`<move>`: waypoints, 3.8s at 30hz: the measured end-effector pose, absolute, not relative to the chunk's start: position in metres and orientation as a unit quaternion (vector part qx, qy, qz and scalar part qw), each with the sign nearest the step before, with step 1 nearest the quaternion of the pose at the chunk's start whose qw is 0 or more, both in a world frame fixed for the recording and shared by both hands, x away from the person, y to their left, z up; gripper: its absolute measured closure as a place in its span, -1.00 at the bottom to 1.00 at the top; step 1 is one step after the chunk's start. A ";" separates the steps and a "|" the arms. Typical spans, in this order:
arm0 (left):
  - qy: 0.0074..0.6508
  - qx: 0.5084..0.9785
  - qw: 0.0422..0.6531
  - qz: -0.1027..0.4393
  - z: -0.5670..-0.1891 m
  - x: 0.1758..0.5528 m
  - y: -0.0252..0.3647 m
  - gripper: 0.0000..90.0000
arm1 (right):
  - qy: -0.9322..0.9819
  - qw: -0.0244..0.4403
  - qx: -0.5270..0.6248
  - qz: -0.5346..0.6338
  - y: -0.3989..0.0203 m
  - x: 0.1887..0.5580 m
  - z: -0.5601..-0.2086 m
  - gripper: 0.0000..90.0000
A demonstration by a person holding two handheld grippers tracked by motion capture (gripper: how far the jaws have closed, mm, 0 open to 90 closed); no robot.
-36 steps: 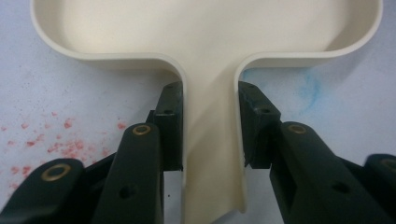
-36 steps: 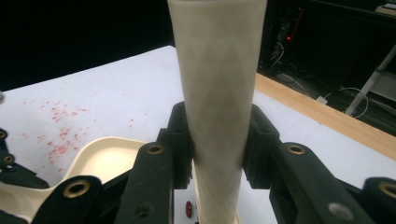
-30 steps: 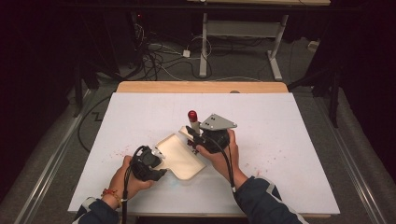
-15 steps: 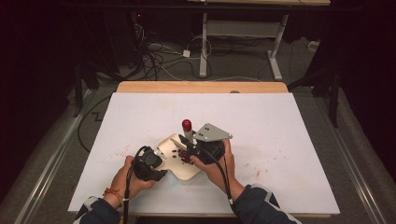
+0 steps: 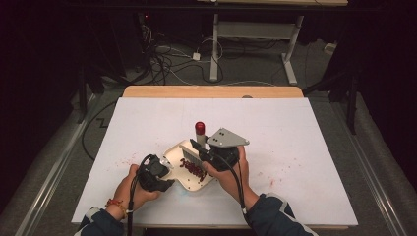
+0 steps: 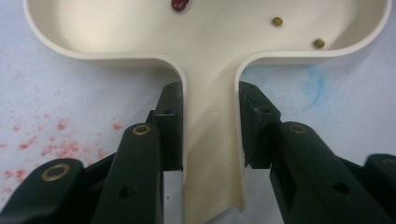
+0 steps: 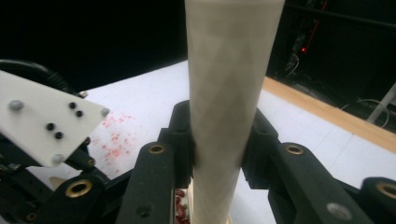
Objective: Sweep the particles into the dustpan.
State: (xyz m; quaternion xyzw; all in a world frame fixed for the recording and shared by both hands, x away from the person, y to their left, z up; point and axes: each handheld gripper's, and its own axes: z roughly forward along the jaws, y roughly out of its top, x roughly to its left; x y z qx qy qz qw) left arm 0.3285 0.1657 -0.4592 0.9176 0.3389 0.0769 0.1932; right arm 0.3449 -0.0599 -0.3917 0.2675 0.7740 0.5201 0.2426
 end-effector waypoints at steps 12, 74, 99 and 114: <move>0.325 0.925 0.183 0.074 -0.459 0.321 0.181 0.42 | 0.763 0.247 0.267 0.534 -0.095 0.349 -0.372 0.55; 0.322 0.927 0.177 0.070 -0.464 0.302 0.165 0.42 | 0.780 0.251 0.242 0.520 -0.124 0.274 -0.399 0.55; 0.323 0.927 0.179 0.063 -0.464 0.304 0.166 0.42 | 0.751 0.306 0.272 0.518 -0.138 0.328 -0.389 0.55; 0.326 0.926 0.184 0.054 -0.464 0.306 0.167 0.42 | 0.774 0.269 0.237 0.522 -0.084 0.343 -0.406 0.54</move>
